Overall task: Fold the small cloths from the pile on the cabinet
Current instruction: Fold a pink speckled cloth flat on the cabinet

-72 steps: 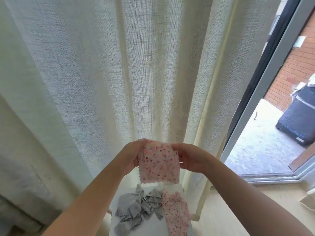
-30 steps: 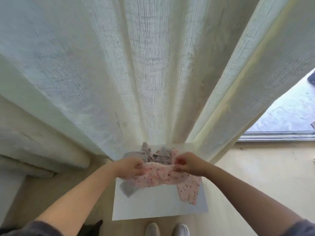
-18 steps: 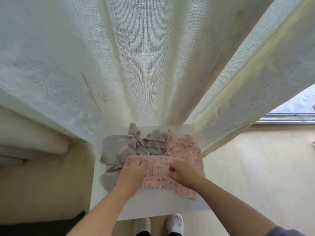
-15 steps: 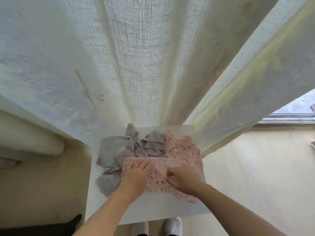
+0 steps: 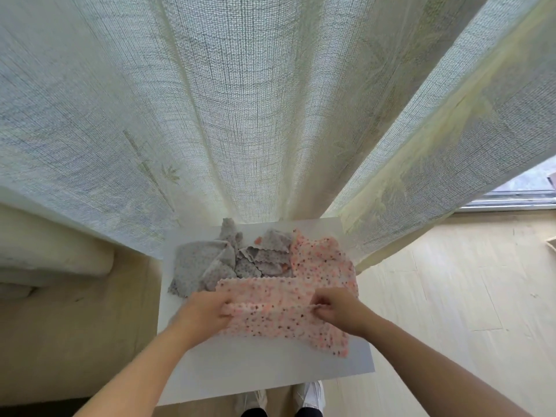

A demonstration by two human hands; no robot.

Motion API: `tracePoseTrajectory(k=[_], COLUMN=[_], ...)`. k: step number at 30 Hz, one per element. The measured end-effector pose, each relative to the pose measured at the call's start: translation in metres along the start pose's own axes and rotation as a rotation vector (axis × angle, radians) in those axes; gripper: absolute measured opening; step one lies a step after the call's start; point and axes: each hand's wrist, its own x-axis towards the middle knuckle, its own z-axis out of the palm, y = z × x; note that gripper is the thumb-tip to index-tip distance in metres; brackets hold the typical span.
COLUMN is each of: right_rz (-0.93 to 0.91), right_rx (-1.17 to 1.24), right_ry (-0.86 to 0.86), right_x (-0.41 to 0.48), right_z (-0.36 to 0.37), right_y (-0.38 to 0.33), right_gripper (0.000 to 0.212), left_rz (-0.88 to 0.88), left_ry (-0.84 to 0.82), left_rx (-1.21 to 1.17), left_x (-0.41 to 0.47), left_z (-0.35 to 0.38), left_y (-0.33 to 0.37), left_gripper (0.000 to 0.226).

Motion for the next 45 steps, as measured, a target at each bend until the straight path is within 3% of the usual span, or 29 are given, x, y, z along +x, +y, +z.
tracePoseTrajectory(k=[4,7,10,15,22,25,28,32,36,38,40,42,45], right_rz=[0.070,0.065,0.072,0.095,0.079,0.020,-0.027,-0.098,-0.263,-0.363,-0.428,-0.423,-0.405], right_rx=[0.123,0.140,0.111,-0.087,-0.303,-0.418,-0.489,-0.504,-0.334,-0.234,-0.151,-0.085,0.064], right_ry=[0.161,0.231,0.275,0.351,0.410,0.421,0.435,0.314,0.089,0.037,0.021,-0.005,-0.015], right_x=[0.015,0.027,0.038,0.048,0.054,0.057,0.060,0.062,0.066,0.066,0.060,0.043,0.001], right_z=[0.010,0.016,0.020,0.023,0.033,0.037,0.035,0.028,0.021,0.013,-0.004,-0.025,-0.062], right_y=[0.008,0.010,0.011,0.007,0.010,0.012,0.007,-0.007,-0.045,-0.061,-0.074,-0.087,-0.110], right_gripper=[0.017,0.013,0.013,0.022,0.020,0.033,0.031,0.052,0.071,0.057,0.032,0.022,0.022], left_rz=[-0.204,-0.271,-0.349,-0.463,-0.595,-0.637,-0.649,-0.532,-0.090,0.139,0.287,0.394,0.302], left_ry=[0.187,0.267,0.277,0.359,0.489,0.451,0.411,0.448,0.522,0.501,0.455,0.421,0.385], left_rx=[-0.350,-0.436,-0.435,-0.410,-0.397,-0.342,-0.294,-0.320,-0.255,-0.197,-0.199,-0.204,-0.411], left_x=[-0.001,0.003,0.009,0.013,0.011,0.010,0.012,0.002,-0.009,-0.011,-0.014,-0.020,-0.031], left_z=[-0.002,0.003,0.012,0.019,0.025,0.029,0.031,0.026,0.014,0.003,-0.019,-0.049,-0.101], left_y=[-0.008,-0.004,-0.007,0.000,0.014,0.020,0.020,0.026,0.033,0.036,0.045,0.058,0.084], left_gripper=[0.033,0.032,0.022,0.024,0.019,0.024,0.026,0.024,0.010,0.016,0.015,0.018,0.009])
